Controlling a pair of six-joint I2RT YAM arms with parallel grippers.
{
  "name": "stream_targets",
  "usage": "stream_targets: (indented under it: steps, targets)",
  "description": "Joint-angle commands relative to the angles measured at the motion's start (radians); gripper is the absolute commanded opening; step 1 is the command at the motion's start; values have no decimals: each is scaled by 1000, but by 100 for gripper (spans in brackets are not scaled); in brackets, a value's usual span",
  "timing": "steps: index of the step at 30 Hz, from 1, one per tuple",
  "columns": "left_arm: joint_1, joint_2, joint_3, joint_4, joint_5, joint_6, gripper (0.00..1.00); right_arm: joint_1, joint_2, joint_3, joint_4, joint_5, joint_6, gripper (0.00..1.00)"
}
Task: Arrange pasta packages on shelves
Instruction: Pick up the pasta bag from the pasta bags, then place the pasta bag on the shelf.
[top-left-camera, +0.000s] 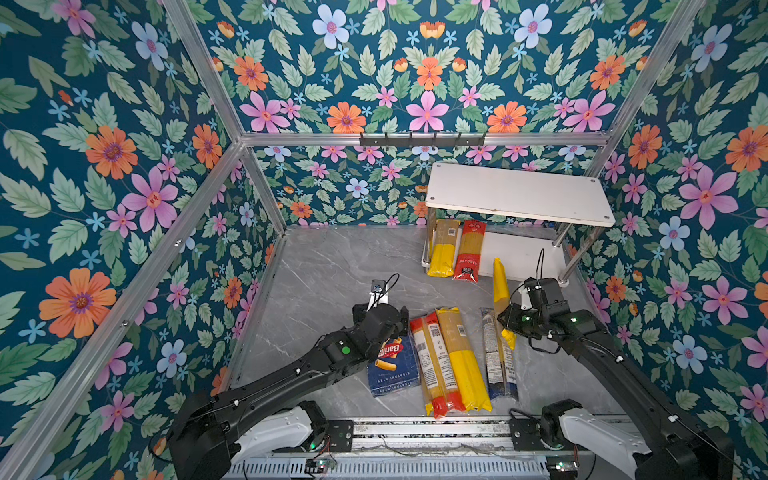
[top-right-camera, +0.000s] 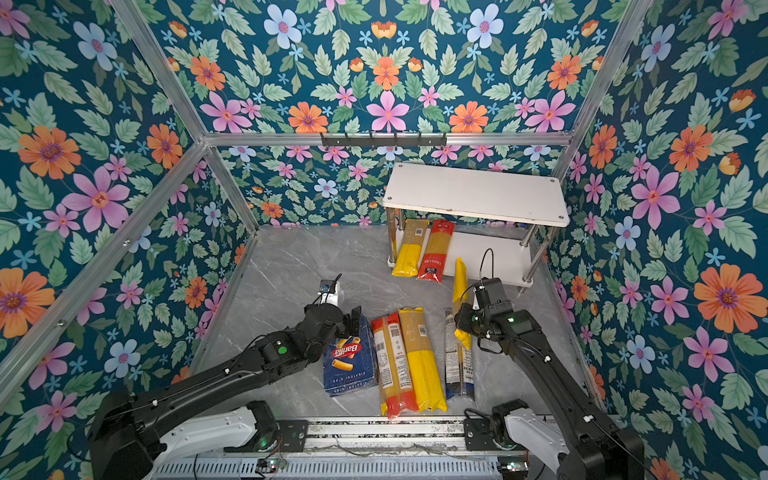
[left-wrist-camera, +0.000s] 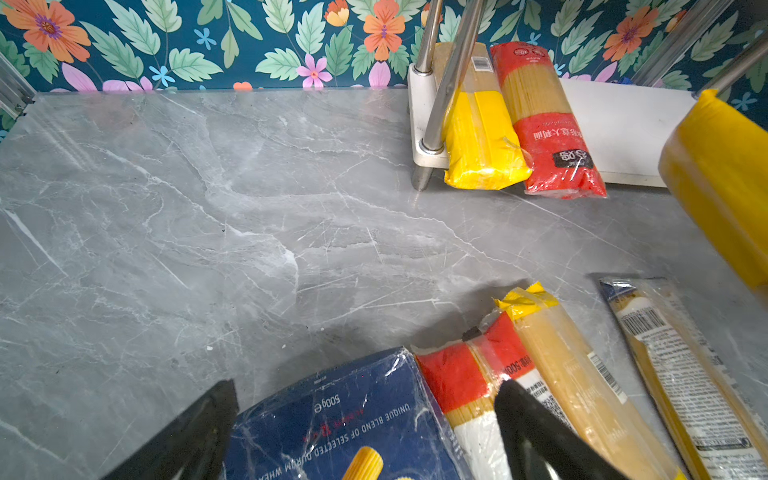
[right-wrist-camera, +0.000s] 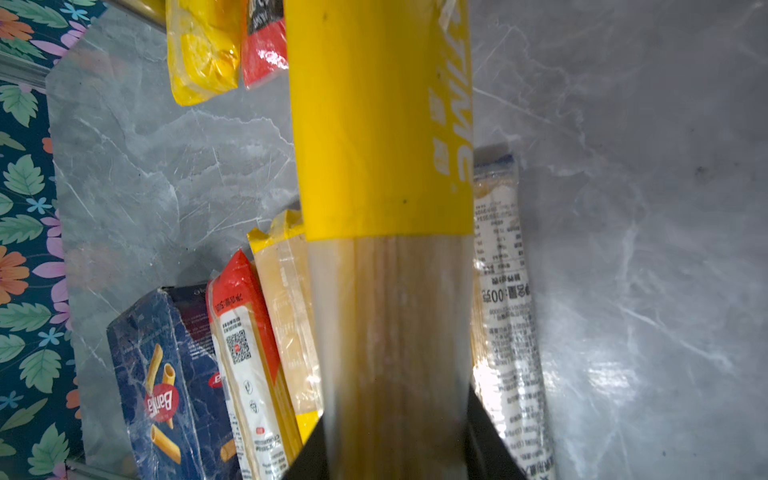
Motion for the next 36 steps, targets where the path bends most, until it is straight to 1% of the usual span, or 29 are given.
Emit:
stream_targets:
  steps: [1,7,12,17,22,26,30,33,35,36]
  targets:
    - [2,19,-3,43,-12,31,100,-33,48,37,149,-21,-60,16]
    - [13,66,1,84,-6,62,100,-106,211,129,222,-57,-94,16]
    - [25,67,10,111,-3,100,100,-136,349,224,292,-76,-106,16]
    - [58,71,29,115,16,122,100,-172,497,304,372,-125,-90,16]
    - [96,75,38,105,41,127,100,-205,633,373,434,-141,-76,16]
    - [126,82,37,104,61,127,100,-220,700,417,455,-141,-72,16]
    - [154,94,44,105,89,125,100,-220,738,464,429,-96,-89,17]
    - [163,101,47,108,100,125,100,-220,749,472,427,-84,-90,21]
    - [167,105,49,109,105,126,100,-220,757,477,422,-87,-88,26]
    - [168,107,50,110,108,126,100,-220,761,480,419,-88,-89,31]
